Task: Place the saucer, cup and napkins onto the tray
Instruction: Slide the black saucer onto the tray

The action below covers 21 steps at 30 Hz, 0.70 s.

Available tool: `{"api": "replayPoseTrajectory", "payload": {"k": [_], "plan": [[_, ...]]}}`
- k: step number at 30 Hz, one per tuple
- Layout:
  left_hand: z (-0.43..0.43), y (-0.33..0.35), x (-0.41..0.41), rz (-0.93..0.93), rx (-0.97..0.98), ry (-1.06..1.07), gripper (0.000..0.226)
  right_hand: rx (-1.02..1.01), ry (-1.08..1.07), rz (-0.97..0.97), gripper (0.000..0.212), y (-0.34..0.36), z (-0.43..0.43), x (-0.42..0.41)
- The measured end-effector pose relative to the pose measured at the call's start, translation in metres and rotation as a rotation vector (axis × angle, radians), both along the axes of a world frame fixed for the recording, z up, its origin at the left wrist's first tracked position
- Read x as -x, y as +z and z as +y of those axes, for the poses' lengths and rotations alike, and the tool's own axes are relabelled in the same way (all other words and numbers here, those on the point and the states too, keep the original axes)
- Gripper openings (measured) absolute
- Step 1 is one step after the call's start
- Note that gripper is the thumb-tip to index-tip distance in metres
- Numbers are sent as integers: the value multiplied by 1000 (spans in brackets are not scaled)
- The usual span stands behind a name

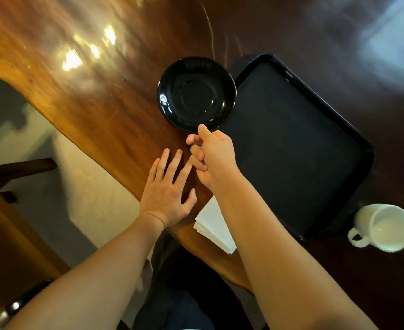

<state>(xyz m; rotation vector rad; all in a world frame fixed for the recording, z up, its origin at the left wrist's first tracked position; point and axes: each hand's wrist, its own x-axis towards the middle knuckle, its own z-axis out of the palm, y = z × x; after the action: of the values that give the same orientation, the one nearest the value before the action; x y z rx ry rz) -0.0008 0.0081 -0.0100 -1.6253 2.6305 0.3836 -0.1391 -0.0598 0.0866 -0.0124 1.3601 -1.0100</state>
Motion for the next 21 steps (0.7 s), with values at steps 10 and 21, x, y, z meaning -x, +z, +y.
{"api": "replayPoseTrajectory", "payload": {"k": [10,21], "plan": [[0,-1,1,3,1,44,67,-40,-205,-23,17,9,21,50],[2,-1,5,-6,-8,91,70,-29,-382,-139,20,-4,17,94]]}}
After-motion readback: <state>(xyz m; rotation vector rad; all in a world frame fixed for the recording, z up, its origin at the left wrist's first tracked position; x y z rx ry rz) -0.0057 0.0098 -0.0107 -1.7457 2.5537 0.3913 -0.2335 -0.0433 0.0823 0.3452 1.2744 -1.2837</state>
